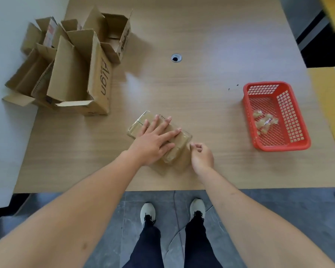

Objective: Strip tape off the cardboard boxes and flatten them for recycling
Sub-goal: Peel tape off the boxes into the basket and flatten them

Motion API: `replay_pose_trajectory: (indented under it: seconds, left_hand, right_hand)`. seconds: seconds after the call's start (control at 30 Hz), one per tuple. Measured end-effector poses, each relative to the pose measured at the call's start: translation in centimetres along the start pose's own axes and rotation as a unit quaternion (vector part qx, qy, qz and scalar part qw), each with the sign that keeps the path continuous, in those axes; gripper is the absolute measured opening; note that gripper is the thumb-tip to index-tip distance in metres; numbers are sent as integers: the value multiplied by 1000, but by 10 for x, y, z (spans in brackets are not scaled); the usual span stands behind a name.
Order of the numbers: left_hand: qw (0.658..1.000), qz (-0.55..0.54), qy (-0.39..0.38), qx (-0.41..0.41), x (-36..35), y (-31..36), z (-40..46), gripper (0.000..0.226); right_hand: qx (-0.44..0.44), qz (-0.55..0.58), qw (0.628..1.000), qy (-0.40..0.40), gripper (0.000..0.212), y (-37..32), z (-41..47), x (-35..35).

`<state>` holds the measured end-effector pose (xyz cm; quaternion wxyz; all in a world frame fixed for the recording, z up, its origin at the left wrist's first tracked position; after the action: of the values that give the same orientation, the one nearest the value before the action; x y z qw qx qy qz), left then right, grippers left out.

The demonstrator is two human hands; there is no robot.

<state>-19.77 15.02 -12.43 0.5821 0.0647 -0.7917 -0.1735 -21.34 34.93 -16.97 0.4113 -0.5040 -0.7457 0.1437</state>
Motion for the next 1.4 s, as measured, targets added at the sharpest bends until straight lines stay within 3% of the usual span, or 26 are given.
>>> replay_pose_trajectory:
  seconds: [0.1, 0.2, 0.3, 0.5, 0.67, 0.8, 0.9, 1.13, 1.4]
  left_hand:
    - [993, 20, 27, 109, -11, 17, 5, 54]
    - [977, -10, 43, 209, -14, 40, 19, 54]
    - [967, -34, 22, 253, -10, 55, 31, 57]
    - [967, -39, -19, 253, -12, 53, 31, 62]
    - [970, -24, -5, 241, -13, 56, 28, 59]
    - [975, -37, 5, 217, -12, 55, 24, 58]
    - [981, -61, 6, 184, -9, 47, 18, 61]
    - [984, -55, -3, 167, -9, 46, 11, 59]
    - [984, -35, -29, 172, -2, 47, 12, 60]
  right_hand:
    - [80, -99, 991, 44, 18, 3, 7, 17]
    - [163, -22, 985, -50, 28, -4, 6, 20]
    - [132, 118, 981, -75, 25, -9, 6, 17]
    - [152, 197, 968, -33, 10, -5, -6, 15]
    - [62, 285, 954, -71, 8, -6, -6, 18]
    - [22, 354, 929, -110, 19, -11, -8, 19]
    - [-15, 367, 921, -126, 12, -16, -5, 20]
    - [-62, 336, 927, -158, 8, -21, -3, 26]
    - [-53, 225, 962, -142, 12, -32, 3, 21]
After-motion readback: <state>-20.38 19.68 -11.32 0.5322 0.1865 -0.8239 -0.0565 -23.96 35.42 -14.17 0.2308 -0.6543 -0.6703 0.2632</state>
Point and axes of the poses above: each hand's wrist, its own z-axis towards the middle knuckle, its own x-axis out of the back of the hand, y = z × x, the point moved 1 cm from there along z, towards the middle knuckle, and after that the axes turned 1 degree about -z, right-handed, at the moved point
